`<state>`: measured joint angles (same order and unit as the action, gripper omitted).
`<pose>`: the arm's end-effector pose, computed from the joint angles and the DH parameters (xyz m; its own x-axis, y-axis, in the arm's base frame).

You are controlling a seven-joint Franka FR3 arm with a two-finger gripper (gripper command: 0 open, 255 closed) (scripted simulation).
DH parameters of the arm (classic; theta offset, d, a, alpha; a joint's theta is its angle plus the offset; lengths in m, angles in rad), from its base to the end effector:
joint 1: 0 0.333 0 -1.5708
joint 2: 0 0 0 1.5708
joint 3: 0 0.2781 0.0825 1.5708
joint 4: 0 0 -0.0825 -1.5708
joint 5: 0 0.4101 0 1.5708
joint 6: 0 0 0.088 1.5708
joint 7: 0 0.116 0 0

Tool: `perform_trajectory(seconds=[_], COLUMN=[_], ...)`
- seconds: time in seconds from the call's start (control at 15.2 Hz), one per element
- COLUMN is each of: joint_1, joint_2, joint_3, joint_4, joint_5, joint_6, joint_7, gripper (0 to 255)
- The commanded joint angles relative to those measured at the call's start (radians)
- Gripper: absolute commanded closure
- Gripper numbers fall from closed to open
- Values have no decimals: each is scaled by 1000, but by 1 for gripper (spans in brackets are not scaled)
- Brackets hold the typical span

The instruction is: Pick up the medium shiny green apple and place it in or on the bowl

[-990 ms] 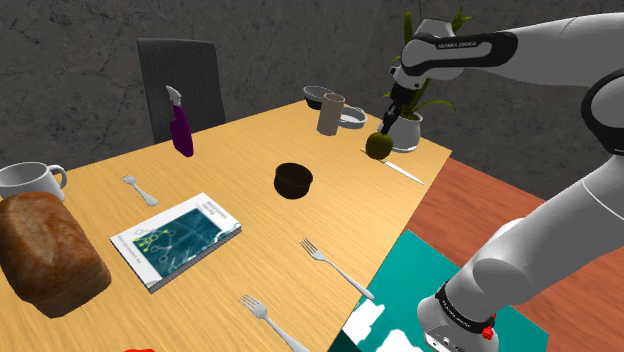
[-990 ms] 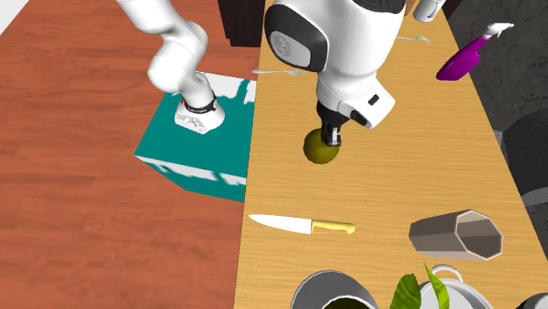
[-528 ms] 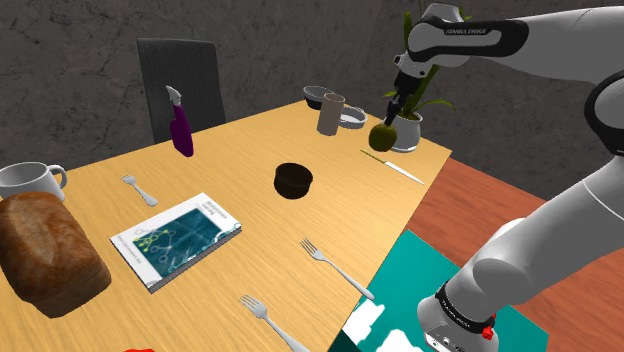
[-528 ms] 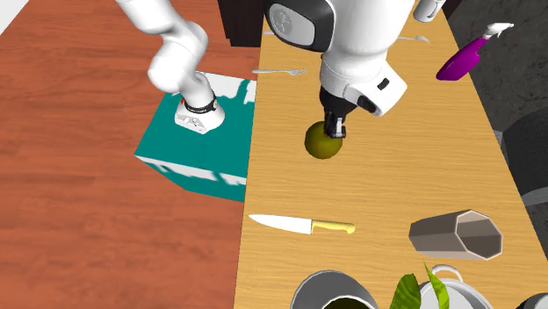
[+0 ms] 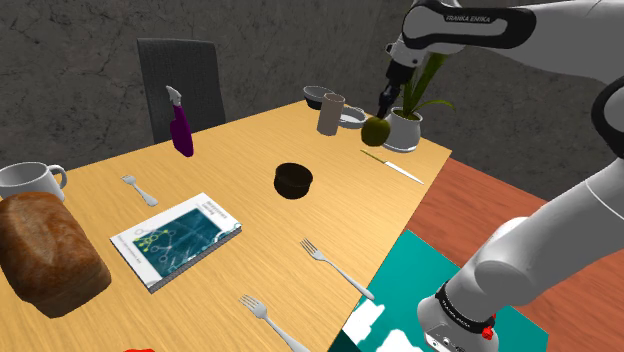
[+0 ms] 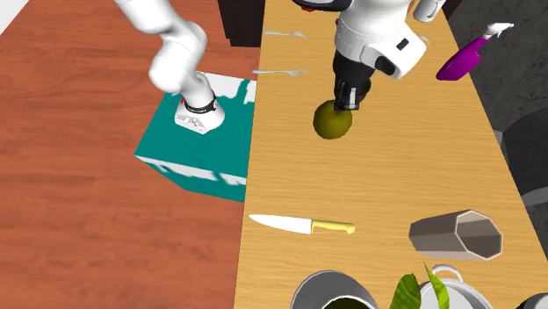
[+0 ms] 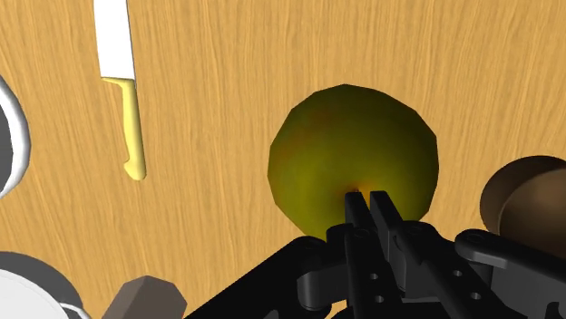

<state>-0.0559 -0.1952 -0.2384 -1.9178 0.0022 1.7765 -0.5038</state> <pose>0.5150 -0.1627 0.5272 0.9756 0.2097 0.0656 0.2113 -0.9772 -0.0186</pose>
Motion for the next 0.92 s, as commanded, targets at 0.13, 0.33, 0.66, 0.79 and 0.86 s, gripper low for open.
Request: perform_trajectory(seconds=[0.13, 0.33, 0.66, 0.79, 0.86], joint_1=[40, 69, 118, 138, 147], joint_2=[12, 28, 75, 101, 116], joint_3=[58, 99, 165, 190, 201], joint_4=[38, 74, 159, 202, 225], joint_5=[9, 14, 22, 24, 24], joint_6=[-24, -43, -77, -92, -101], joint_7=[97, 166, 279, 323, 345], gripper=[255, 255, 255, 255, 255])
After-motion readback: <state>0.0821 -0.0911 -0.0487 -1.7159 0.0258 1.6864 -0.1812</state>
